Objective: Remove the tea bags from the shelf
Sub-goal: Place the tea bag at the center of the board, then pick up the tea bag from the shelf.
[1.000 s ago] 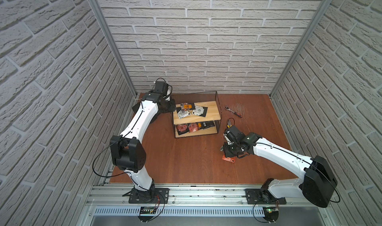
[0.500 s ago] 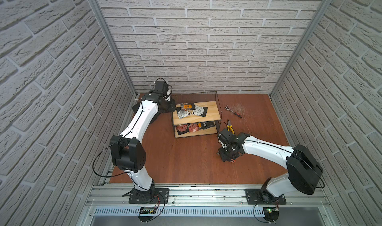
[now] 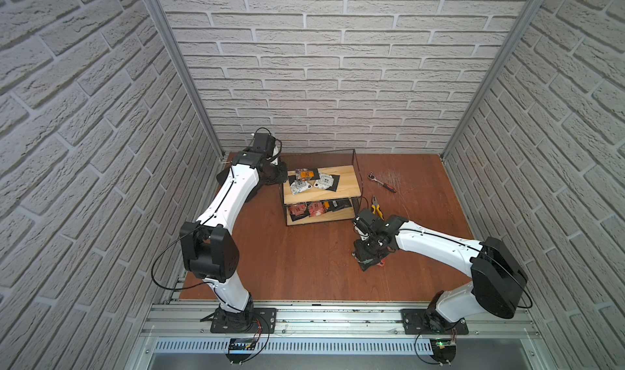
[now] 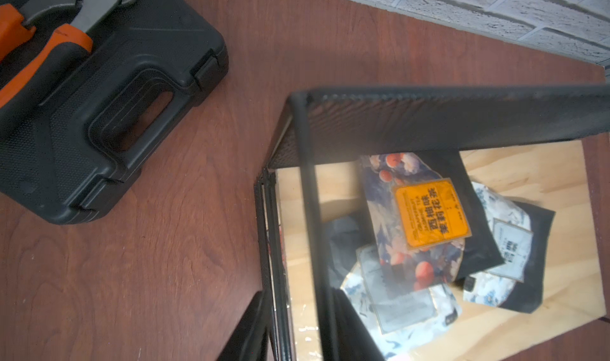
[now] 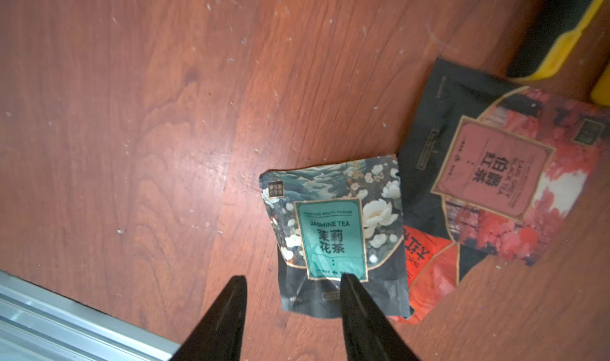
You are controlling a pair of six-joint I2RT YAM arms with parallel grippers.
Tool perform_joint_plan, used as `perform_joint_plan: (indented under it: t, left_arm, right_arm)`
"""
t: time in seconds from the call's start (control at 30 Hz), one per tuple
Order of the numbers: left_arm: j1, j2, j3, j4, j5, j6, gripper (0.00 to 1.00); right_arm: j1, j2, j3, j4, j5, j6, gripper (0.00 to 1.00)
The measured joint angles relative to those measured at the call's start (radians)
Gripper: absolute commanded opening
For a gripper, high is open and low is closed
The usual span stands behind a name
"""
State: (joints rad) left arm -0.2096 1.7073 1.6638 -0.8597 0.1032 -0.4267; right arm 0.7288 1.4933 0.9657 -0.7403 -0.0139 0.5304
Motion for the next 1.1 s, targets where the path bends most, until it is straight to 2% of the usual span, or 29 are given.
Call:
perform_joint_plan:
  t: [0.2, 0.43, 0.6, 0.77, 0.9, 1.1]
  left_arm:
    - [0.0, 0.001, 0.002, 0.0, 0.0, 0.0, 0.34]
    - [0.0, 0.001, 0.002, 0.0, 0.003, 0.0, 0.34]
    - [0.0, 0.001, 0.002, 0.0, 0.003, 0.0, 0.34]
    - [0.0, 0.001, 0.002, 0.0, 0.004, 0.0, 0.34]
    - [0.0, 0.001, 0.002, 0.0, 0.004, 0.0, 0.34]
    - [0.0, 0.001, 0.002, 0.0, 0.003, 0.0, 0.34]
  right_arm:
    - [0.031, -0.053, 0.124, -0.059, 0.043, -0.02, 0.58]
    - [0.04, -0.035, 0.45, -0.116, 0.114, -0.051, 0.55]
    - [0.039, 0.081, 0.677, -0.135, 0.181, -0.06, 0.57]
    - [0.025, 0.268, 0.891, -0.177, 0.231, -0.071, 0.68]
    - [0.009, 0.381, 0.985, -0.189, 0.23, -0.103, 0.74]
    - [-0.029, 0.486, 1.1, -0.192, 0.192, -0.211, 0.77]
